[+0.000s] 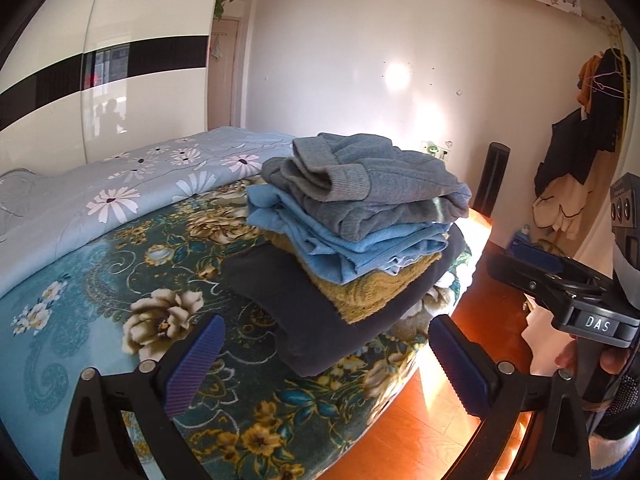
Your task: Fold clothes
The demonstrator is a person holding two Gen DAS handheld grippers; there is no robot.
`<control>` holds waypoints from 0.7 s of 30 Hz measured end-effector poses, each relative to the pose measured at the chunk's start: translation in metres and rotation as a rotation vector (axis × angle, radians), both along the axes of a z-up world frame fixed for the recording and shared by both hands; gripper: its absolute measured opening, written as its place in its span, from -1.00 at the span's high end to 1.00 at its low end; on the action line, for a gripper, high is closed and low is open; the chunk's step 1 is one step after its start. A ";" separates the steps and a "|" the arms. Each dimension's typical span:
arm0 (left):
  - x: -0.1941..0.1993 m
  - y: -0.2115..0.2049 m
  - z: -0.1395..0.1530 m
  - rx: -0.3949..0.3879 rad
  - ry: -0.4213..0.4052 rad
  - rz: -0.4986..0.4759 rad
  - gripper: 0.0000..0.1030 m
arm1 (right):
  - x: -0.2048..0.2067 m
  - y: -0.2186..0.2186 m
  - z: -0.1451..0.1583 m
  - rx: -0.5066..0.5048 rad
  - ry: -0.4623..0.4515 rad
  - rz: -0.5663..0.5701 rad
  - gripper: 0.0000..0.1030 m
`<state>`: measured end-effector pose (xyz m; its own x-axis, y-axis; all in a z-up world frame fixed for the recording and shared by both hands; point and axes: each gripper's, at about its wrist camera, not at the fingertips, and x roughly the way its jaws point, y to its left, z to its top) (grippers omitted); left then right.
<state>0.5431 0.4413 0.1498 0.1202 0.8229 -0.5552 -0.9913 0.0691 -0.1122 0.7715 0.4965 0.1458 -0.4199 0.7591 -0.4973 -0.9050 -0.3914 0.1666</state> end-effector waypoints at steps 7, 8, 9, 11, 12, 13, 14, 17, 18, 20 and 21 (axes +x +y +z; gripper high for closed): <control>-0.011 -0.014 -0.005 0.011 0.023 0.153 -1.00 | -0.002 -0.024 -0.015 -0.024 0.068 -0.147 -0.78; -0.015 -0.016 -0.006 0.008 0.005 0.162 -1.00 | -0.002 -0.028 -0.016 -0.026 0.081 -0.172 -0.78; -0.020 -0.019 -0.007 0.000 -0.014 0.169 -1.00 | -0.002 -0.031 -0.018 -0.029 0.094 -0.196 -0.78; -0.027 -0.024 -0.007 -0.007 -0.046 0.170 -1.00 | -0.002 -0.039 -0.021 -0.033 0.121 -0.245 -0.78; -0.029 -0.027 -0.006 -0.007 -0.045 0.170 -1.00 | -0.002 -0.042 -0.023 -0.034 0.129 -0.269 -0.78; -0.030 -0.029 -0.006 -0.006 -0.040 0.170 -1.00 | -0.004 -0.043 -0.022 -0.031 0.116 -0.290 -0.78; -0.028 -0.033 -0.006 -0.006 -0.027 0.169 -1.00 | -0.006 -0.044 -0.020 -0.026 0.101 -0.297 -0.78; -0.026 -0.038 -0.006 -0.006 -0.012 0.161 -1.00 | -0.012 -0.049 -0.016 -0.013 0.060 -0.315 -0.78; -0.026 -0.039 -0.006 -0.008 -0.016 0.157 -1.00 | -0.014 -0.051 -0.015 -0.015 0.066 -0.301 -0.78; -0.025 -0.040 -0.005 -0.011 -0.024 0.132 -1.00 | -0.019 -0.055 -0.012 -0.012 0.067 -0.277 -0.78; -0.024 -0.041 -0.004 -0.013 -0.024 0.116 -1.00 | -0.021 -0.057 -0.011 -0.010 0.063 -0.262 -0.78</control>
<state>0.5192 0.4008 0.1454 0.0380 0.8250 -0.5638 -0.9895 -0.0475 -0.1363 0.7500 0.4399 0.1349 -0.2400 0.8413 -0.4844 -0.9629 -0.1428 0.2290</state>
